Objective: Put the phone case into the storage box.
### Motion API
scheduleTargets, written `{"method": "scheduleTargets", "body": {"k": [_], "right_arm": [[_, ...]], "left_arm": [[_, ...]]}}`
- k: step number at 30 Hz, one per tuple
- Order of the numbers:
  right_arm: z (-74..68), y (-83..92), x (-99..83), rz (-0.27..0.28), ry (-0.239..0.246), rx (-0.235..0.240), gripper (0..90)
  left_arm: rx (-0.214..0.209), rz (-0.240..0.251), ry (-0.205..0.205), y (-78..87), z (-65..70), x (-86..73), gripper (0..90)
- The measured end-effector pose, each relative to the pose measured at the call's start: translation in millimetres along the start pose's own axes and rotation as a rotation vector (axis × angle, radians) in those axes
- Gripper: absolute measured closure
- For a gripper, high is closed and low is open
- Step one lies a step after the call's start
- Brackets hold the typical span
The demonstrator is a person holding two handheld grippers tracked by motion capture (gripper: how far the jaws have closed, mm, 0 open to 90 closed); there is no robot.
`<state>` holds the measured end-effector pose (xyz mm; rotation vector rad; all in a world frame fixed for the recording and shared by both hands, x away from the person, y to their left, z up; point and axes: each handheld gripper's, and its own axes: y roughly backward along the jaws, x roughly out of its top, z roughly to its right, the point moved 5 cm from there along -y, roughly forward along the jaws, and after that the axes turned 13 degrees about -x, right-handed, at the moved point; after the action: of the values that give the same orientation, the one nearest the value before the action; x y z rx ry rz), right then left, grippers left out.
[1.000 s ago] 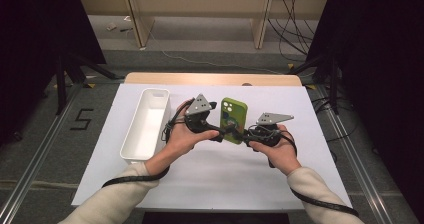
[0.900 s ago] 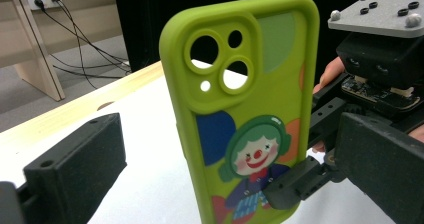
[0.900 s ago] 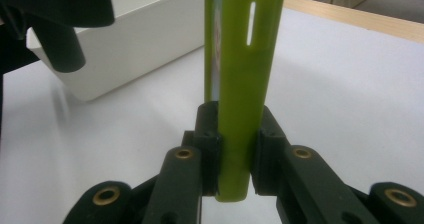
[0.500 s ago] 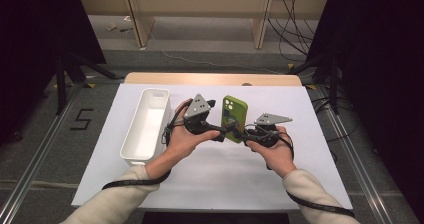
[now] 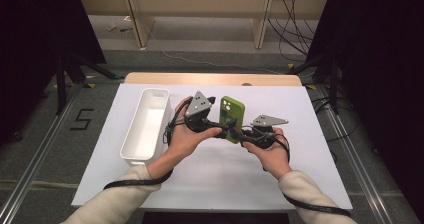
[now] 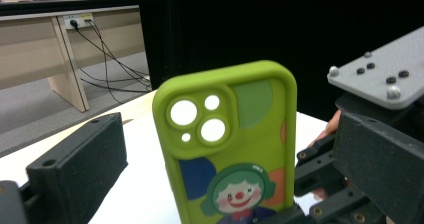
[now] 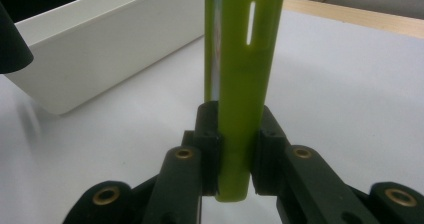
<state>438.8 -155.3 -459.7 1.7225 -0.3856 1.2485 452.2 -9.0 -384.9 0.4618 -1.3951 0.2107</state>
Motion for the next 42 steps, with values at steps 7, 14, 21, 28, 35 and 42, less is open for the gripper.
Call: {"method": "scheduleTargets", "body": {"k": [7,14,21,28,35,42], "right_arm": [[-3.8,-2.8,-0.5,0.001,-0.001,-0.013,77.8],[-6.5,-4.4,-0.7,0.002,0.004,-0.018,77.8],[-8.5,-4.8,-0.2,0.006,0.011,-0.02,77.8],[-9.4,-4.6,0.1,0.012,0.015,-0.024,77.8],[-9.2,-3.6,1.2,0.017,0.02,-0.032,77.8],[-8.4,-3.9,0.8,0.017,0.021,-0.043,77.8]], "left_arm": [[0.029,0.006,0.01,-3.3,-0.4,4.0,2.0],[0.038,0.0,0.02,-8.0,-1.3,2.3,3.0],[0.042,0.002,0.046,-14.1,-3.4,0.7,4.3],[0.059,-0.014,0.049,-20.3,-3.1,-1.5,7.1],[0.066,-0.014,0.06,-22.5,-3.8,-1.3,13.4],[0.062,-0.005,0.065,-23.5,-3.6,-1.6,14.6]]}}
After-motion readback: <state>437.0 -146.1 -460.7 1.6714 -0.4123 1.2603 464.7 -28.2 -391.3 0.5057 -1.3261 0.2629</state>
